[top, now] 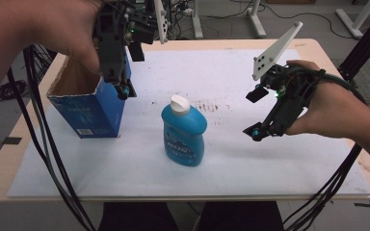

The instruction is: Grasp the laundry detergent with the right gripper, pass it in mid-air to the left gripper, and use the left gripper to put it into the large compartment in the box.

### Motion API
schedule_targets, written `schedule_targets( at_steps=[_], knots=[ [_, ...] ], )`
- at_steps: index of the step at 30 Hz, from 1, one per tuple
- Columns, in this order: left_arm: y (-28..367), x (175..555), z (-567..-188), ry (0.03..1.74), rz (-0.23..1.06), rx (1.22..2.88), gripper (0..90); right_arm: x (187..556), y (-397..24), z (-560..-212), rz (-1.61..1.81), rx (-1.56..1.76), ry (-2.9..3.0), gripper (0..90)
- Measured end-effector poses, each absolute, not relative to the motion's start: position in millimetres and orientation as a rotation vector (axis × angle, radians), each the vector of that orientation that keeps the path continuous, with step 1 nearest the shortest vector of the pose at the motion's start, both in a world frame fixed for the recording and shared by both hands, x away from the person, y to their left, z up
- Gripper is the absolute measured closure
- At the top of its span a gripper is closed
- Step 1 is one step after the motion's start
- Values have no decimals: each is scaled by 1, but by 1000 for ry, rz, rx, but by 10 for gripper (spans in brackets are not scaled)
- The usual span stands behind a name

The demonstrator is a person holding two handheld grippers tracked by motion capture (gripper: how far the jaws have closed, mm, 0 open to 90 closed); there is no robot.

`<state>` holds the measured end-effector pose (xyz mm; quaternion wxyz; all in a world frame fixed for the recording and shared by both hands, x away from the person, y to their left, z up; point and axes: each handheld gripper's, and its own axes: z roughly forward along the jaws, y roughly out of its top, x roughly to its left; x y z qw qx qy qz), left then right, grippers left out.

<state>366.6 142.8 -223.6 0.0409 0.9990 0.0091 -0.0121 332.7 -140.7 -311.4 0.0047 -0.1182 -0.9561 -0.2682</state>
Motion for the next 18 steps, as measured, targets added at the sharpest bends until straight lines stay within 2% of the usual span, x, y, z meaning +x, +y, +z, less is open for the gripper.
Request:
schedule_targets(
  at_steps=[18],
  knots=[
    [149, 364, -224, 33, -25, 3050, 17, 311, -112, -354, -1077, -406, -2867, 40]
  ],
)
